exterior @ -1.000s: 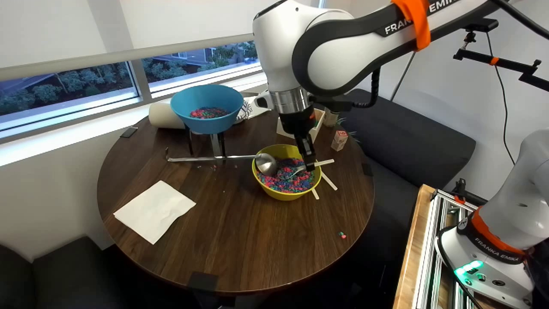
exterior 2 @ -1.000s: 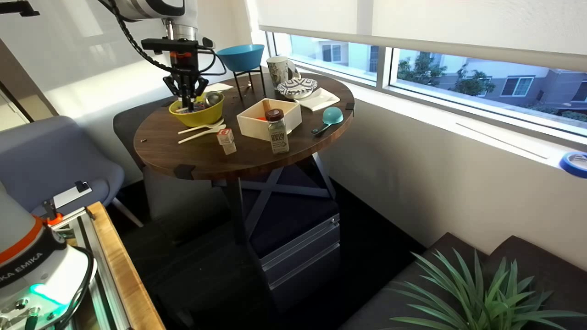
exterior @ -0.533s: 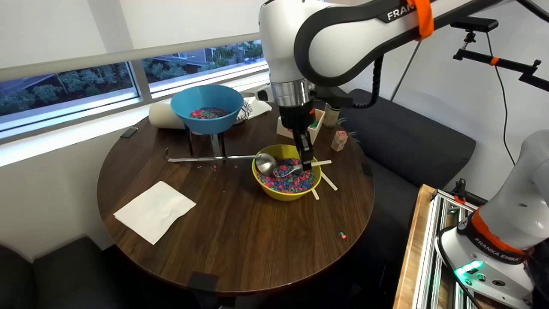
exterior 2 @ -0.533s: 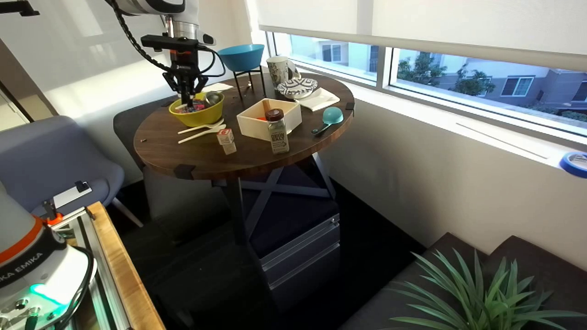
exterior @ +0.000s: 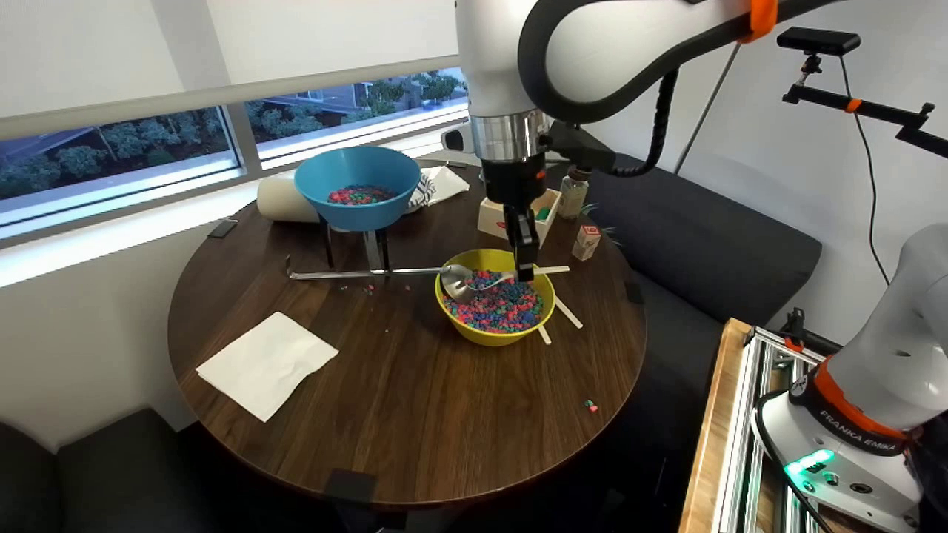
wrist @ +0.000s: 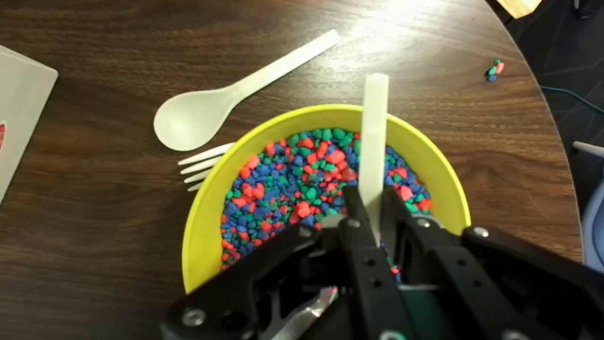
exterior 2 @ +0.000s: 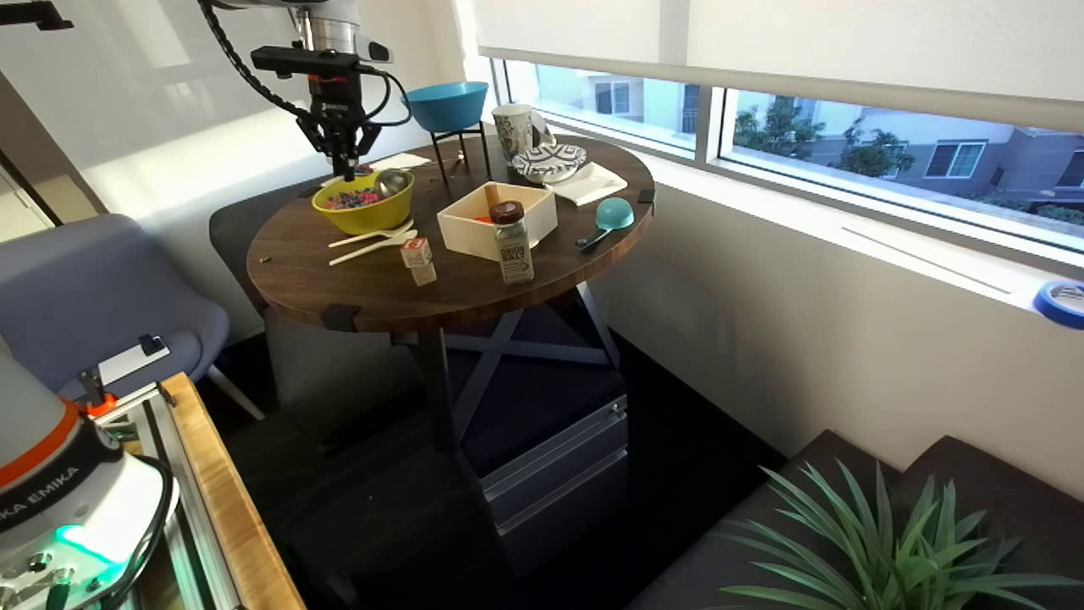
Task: Pick up the far right white spoon, scoop a spoonful of the substance from the yellow bowl and pour it into the blue bowl, put the white spoon back onto the table
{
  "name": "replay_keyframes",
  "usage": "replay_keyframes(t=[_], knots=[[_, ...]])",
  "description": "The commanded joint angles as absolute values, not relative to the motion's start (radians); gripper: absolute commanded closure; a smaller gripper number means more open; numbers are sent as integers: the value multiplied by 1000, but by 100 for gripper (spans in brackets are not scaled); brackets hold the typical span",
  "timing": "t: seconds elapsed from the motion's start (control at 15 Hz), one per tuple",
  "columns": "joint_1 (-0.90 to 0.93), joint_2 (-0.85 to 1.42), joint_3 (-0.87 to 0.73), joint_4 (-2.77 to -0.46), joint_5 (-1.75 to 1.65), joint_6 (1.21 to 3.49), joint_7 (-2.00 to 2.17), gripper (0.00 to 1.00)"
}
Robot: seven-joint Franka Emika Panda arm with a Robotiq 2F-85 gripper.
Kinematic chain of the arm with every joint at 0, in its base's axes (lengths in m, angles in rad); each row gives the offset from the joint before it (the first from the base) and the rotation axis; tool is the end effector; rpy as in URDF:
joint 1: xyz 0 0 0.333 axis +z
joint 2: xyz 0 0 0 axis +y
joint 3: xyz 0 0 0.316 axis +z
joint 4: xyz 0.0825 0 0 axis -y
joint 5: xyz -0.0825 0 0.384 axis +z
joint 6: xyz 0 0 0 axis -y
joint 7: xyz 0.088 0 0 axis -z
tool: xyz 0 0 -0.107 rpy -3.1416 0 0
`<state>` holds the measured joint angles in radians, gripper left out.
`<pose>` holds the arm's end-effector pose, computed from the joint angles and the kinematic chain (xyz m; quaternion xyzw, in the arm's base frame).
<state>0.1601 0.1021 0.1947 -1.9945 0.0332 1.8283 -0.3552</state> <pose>0.5100 0.1900 0.3922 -0.9309 -0.3392 0.1328 0.0252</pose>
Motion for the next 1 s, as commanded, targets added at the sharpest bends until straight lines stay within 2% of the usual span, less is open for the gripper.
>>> replay_keyframes(t=[0.0, 0.6, 0.93], knots=[[170, 84, 197, -1971, 48, 1823, -309, 97], [194, 143, 201, -1816, 14, 1798, -122, 97], [213, 239, 198, -1654, -22, 1728, -12, 97]])
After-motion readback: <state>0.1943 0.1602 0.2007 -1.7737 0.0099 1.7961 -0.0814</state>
